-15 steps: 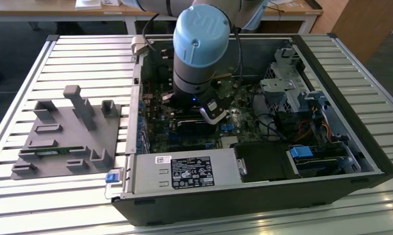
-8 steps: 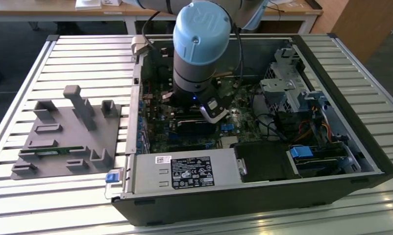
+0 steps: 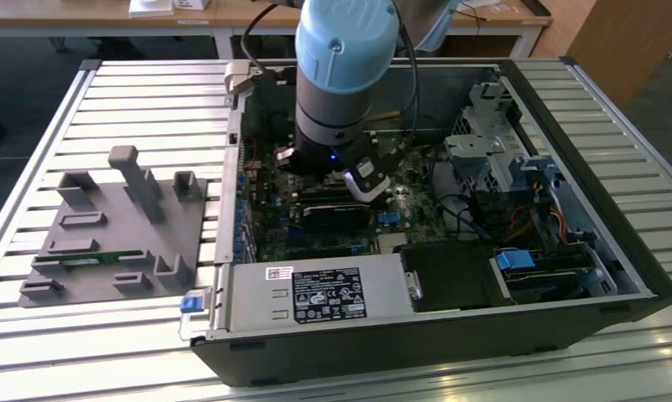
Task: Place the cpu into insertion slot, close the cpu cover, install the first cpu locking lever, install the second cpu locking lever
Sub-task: 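Install the second cpu locking lever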
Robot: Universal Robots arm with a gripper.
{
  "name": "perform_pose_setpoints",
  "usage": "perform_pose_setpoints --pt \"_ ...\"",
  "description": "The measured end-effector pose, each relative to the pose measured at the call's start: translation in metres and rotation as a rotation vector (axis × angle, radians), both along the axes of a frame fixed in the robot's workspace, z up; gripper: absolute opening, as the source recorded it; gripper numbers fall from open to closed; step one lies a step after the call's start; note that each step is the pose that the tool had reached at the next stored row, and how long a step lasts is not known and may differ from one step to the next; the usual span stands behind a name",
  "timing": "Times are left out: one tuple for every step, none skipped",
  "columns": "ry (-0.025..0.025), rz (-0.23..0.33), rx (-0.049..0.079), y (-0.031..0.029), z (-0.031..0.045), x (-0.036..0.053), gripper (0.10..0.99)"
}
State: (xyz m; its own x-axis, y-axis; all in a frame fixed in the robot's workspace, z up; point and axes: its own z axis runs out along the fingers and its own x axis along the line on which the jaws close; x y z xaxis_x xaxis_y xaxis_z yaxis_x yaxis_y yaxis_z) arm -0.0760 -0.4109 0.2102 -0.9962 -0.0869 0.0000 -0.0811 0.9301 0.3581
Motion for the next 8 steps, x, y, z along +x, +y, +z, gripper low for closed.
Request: perform_pose_setpoints --pt "0.0000 0.000 0.000 0.0001 0.0014 0.0000 0.106" --pt "0.0000 0.000 0.000 0.0003 0.0028 0.0000 0.106" --pt "0.0000 0.000 0.000 0.0004 0.0046 0.0000 0.106" --pt "-0.0001 0.000 0.000 0.0004 0.0064 0.0000 0.106" --pt "0.0000 0.000 0.000 0.0005 0.0075 0.0000 0.106" --pt "-0.0001 0.000 0.000 0.0006 0.0075 0.0000 0.106" --pt "0.0000 0.000 0.000 0.0005 0.0075 0.0000 0.106" --pt "-0.0001 0.000 0.000 0.0006 0.0075 0.0000 0.106"
